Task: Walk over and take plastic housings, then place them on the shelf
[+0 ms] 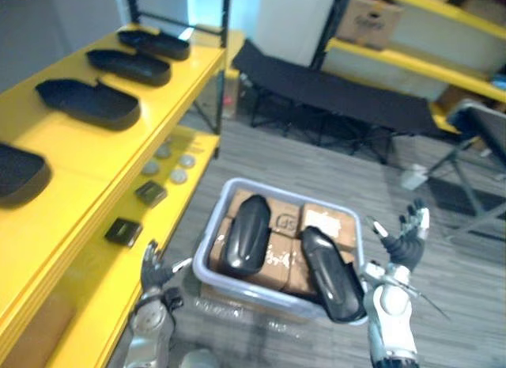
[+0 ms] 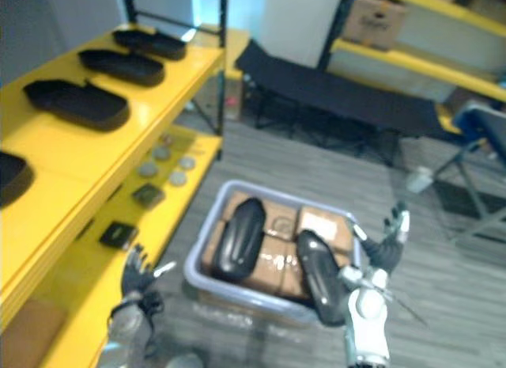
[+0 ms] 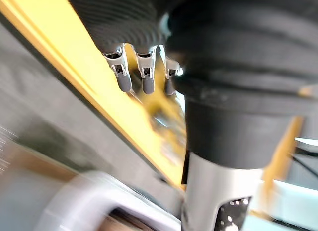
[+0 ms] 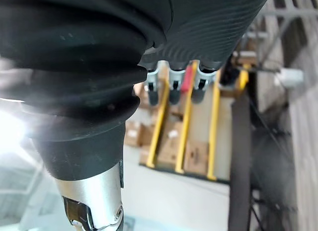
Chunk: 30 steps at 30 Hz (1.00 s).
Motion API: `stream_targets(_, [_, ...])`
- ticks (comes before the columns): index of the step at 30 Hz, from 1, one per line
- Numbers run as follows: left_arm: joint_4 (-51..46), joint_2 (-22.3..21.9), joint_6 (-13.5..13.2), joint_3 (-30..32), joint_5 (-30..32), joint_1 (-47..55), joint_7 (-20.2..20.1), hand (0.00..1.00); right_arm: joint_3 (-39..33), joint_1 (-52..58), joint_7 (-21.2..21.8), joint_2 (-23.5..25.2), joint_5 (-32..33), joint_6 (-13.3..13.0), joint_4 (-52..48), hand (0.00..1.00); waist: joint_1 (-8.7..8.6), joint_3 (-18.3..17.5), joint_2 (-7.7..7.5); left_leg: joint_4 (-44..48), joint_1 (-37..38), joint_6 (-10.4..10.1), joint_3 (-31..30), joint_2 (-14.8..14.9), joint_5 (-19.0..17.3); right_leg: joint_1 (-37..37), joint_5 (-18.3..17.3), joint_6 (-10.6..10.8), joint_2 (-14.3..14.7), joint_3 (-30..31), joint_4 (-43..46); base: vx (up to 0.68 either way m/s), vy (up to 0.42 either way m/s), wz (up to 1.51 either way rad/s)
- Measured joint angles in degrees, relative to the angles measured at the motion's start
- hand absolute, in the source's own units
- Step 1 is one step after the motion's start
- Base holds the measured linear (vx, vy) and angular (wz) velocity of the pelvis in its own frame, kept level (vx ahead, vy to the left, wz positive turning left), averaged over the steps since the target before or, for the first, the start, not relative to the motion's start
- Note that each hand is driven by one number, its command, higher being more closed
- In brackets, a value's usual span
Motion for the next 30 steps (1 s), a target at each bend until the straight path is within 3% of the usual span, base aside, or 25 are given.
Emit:
stream_targets(2, [0.48,-1.59,-0.61,1.11,-0.51,3.6,0.48,0.0,-0.02,0.06,1.63,-1.7,-0.04,0.51,-0.18,0.0,0.01,1.3,1.04,1.07,-0.66,0.39,0.65,-0.21,1.06,2.9,-3.04,-0.03,0.77,0.03,-5.68,-0.29,-0.119,-0.09])
stream_targets(4, [0.71,-3.19,-1.58,2.57,-2.11,5.28,0.48,0.0,-0.12,1.25,2.56,-2.54,-0.07,2.21,-1.47,0.0,-0.07,1.98,1.74,1.15,-2.18,-0.68,0.4,0.28,3.0,2.96,-4.14,0.28,1.81,0.04,-8.79,-0.31,-0.182,-0.07])
stream_targets(5, [2.08,-4.94,-2.63,3.18,-2.18,5.39,0.4,0.0,-0.2,2.4,3.24,-3.14,-0.07,3.24,-2.12,0.0,-0.22,3.39,3.52,1.08,-2.23,-1.62,-0.54,1.89,4.52,2.82,-3.56,-0.57,3.54,0.04,-8.71,-0.32,-0.175,-0.02])
stream_targets(8, [2.6,-7.1,-3.28,3.79,-2.56,8.33,-0.46,0.0,-0.79,4.73,3.31,-3.17,0.0,4.74,-2.51,0.0,-1.56,3.3,3.02,-2.64,-2.44,-4.41,-3.51,1.85,8.81,-2.14,-4.71,-3.4,2.67,0.04,-3.59,-0.37,-0.132,-0.04])
stream_targets(10, [2.4,-6.95,-3.48,3.78,-2.74,8.12,-2.02,0.0,-2.93,4.74,3.28,-3.7,1.56,4.81,-2.63,0.0,-1.99,3.4,2.83,3.91,-4.37,-3.43,-4.86,2.03,6.97,-6.59,-4.63,-4.05,0.83,0.97,0.03,-0.24,-0.011,-0.12])
stream_targets(11, [2.19,-7.02,-4.04,3.65,-3.46,7.93,-2.58,0.0,-3.97,4.73,3.3,-4.29,2.88,5.02,-2.58,0.0,-2.32,3.38,2.88,7.21,-4.48,-3.98,-5.95,1.8,5.36,-8.75,-4.55,-4.17,-0.3,1.5,1.53,-0.26,0.06,-0.01])
stream_targets(13, [1.08,-6.85,-4.75,2.78,-4.16,7.87,-3.28,0.0,-5.62,4.74,3.27,-5.38,5.15,5.02,-2.54,0.0,-3.7,3.13,4.21,7.35,-2.55,-5.71,-7.42,1.97,3.36,-11.78,-4.34,-3.93,-1.45,1.45,3.74,-0.2,0.136,0.21])
stream_targets(14, [0.09,-6.24,-4.81,1.4,-4.26,6.94,-4.04,0.0,-6.99,4.2,1.12,-5.85,5.69,5.04,-2.48,0.0,-4.75,3.65,5.61,-1.34,0.81,-8.54,-7.48,2.46,1.32,-14.51,-4.12,-3.55,-2.07,0.89,5.71,-0.28,0.291,0.42])
stream_targets(16, [-0.69,-2.85,-5.04,-1.04,-4.33,1.42,-4.77,0.0,-8.27,1.01,-5.65,-5.0,6.51,5.71,-1.34,0.0,-4.73,8.11,3.72,-5.52,-1.14,-6.55,-7.51,-0.56,2.82,-18.79,-3.05,-2.92,-5.38,0.34,7.81,-0.32,0.255,0.45])
stream_targets(19, [-2.28,-1.57,-5.03,-3.32,-4.8,0.89,-4.79,0.0,-12.56,-3.51,-11.89,-5.75,7.05,6.5,-0.82,0.0,-4.41,10.78,2.93,-6.39,-3.42,-4.89,-7.49,-2.22,4.08,-20.19,-0.41,-1.64,-6.52,0.15,5.68,-0.15,0.119,0.19])
stream_targets(23, [-2.4,-1.56,-4.96,-4.75,-4.82,1.21,-4.12,0.0,-14.87,-6.93,-13.03,-8.74,9.12,8.46,3.03,0.0,-3.56,11.58,3.14,-7.58,-3.93,-3.32,-7.44,-3.7,5.61,-19.37,2.74,-0.06,-6.99,-0.21,2.11,0.0,0.111,0.09])
stream_targets(30, [-4.82,-1.82,-5.01,-4.67,-4.29,1.4,-6.32,0.0,-15.15,-8.67,-12.68,-8.56,8.26,10.28,5.24,0.0,-2.3,11.92,2.5,-7.18,-2.46,-3.06,-8.95,-4.41,5.73,-14.52,3.9,0.57,-6.22,-1.73,-2.0,0.08,0.018,0.16])
